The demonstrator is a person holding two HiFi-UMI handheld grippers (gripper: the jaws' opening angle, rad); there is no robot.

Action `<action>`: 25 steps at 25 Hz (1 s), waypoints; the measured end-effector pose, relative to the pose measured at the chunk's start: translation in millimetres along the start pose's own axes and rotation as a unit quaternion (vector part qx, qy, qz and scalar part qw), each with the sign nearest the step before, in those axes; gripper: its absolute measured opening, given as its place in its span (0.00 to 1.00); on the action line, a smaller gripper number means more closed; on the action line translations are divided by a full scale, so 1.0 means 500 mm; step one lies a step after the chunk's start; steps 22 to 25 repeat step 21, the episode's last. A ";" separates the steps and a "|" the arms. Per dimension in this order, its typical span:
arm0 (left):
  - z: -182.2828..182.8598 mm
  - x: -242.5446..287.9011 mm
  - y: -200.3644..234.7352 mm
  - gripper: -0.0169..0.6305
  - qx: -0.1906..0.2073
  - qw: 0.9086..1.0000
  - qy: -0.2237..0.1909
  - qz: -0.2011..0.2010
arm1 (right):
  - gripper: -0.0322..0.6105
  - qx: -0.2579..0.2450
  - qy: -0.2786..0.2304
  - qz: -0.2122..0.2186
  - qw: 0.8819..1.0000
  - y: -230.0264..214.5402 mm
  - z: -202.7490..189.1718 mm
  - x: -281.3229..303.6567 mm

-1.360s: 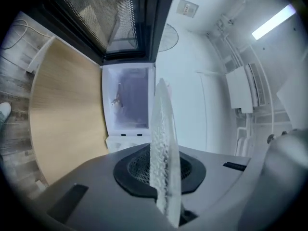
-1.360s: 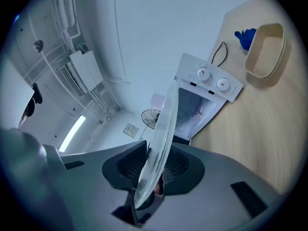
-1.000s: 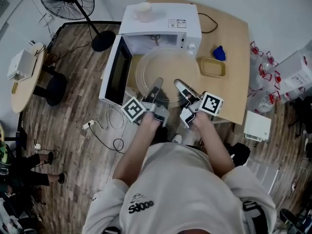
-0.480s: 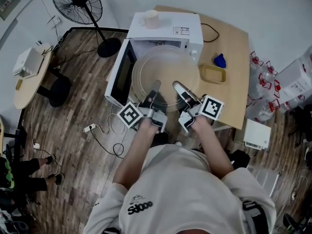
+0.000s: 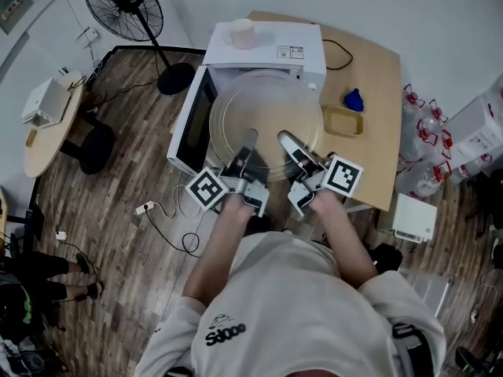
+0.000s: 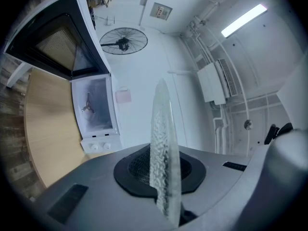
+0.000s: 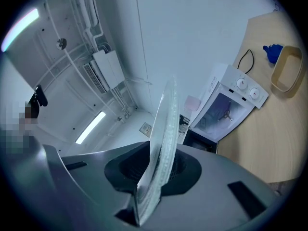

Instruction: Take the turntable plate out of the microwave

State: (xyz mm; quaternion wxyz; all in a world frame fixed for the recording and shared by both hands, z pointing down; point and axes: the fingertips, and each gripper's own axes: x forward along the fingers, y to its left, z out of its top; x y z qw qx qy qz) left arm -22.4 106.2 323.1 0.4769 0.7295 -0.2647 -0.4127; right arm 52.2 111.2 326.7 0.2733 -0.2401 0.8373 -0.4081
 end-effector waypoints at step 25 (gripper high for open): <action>0.009 0.007 0.014 0.09 0.006 1.000 -0.018 0.006 | 0.11 -0.002 0.016 0.011 1.000 -0.018 0.004 0.013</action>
